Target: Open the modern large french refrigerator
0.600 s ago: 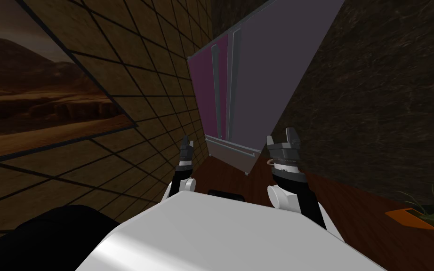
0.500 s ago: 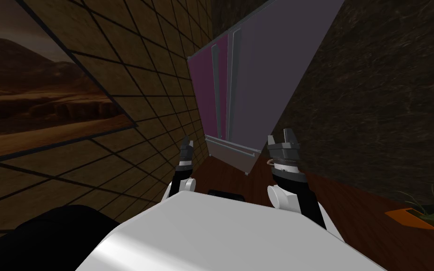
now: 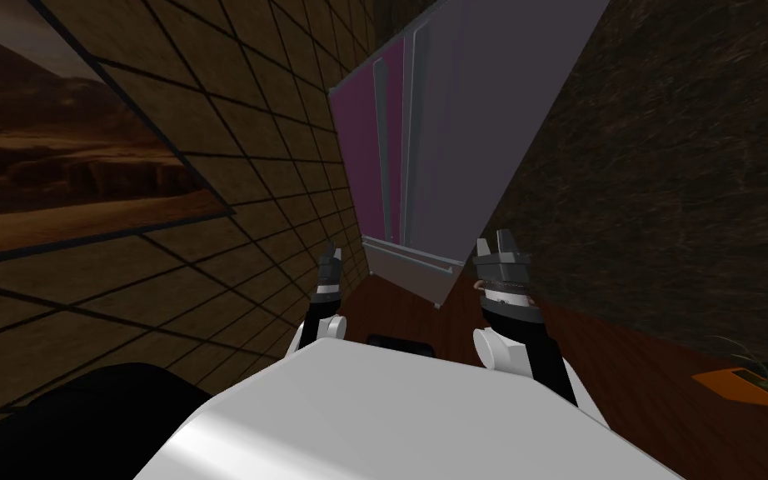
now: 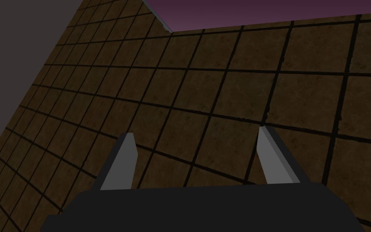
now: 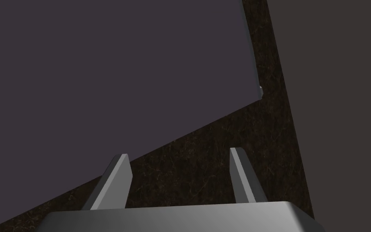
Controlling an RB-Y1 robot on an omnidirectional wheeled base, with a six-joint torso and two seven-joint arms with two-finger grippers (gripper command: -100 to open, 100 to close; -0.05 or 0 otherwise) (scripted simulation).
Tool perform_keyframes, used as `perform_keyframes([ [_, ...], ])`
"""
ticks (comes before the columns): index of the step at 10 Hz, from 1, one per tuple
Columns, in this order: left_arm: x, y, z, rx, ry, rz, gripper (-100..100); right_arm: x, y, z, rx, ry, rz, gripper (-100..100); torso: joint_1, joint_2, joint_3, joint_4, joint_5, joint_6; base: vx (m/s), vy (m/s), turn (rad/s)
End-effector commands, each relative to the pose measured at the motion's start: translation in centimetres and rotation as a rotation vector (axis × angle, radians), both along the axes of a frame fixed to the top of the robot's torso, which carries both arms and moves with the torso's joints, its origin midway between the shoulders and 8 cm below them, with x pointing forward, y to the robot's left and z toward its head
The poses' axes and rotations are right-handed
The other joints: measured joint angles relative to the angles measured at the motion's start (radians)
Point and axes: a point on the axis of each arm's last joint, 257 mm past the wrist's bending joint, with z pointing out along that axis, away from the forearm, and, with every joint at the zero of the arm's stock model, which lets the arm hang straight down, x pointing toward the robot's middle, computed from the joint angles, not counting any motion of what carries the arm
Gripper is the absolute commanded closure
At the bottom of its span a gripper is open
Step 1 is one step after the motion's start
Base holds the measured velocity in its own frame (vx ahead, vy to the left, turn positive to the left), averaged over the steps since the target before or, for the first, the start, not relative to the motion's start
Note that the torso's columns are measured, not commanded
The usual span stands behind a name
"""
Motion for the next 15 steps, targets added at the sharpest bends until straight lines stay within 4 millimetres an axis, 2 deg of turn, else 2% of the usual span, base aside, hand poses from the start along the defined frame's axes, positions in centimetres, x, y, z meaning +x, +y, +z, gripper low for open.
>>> perform_keyframes([
  [1,0.0,0.0,0.0,0.0,0.0,0.0,0,0.0,0.0,0.0,0.0,0.0,0.0,0,0.0,0.074,-0.147,0.074,0.0,0.0,0.0,0.0,0.0],
  [3,0.0,0.0,0.0,0.0,0.0,0.0,0,0.0,0.0,0.0,0.0,0.0,0.0,0,0.0,0.222,-0.443,0.221,0.0,0.0,0.0,0.0,0.0],
  [4,0.0,0.0,0.0,0.0,0.0,0.0,0,0.3,0.4,-0.7,-0.074,0.011,-0.009,-100,0.0,0.295,-0.59,0.295,0.0,0.0,0.034,0.014,-0.014],
  [6,0.0,0.0,0.0,0.0,0.001,0.0,0,0.6,0.7,-1.4,-0.154,0.017,-0.033,-100,0.001,0.336,-0.68,0.337,0.0,0.0,0.055,0.028,-0.024],
  [15,0.0,0.0,0.0,0.0,0.001,0.0,0,1.6,1.0,-3.5,-0.393,0.015,-0.157,-100,0.0,0.342,-0.684,0.342,0.0,0.0,0.054,0.026,-0.017],
])
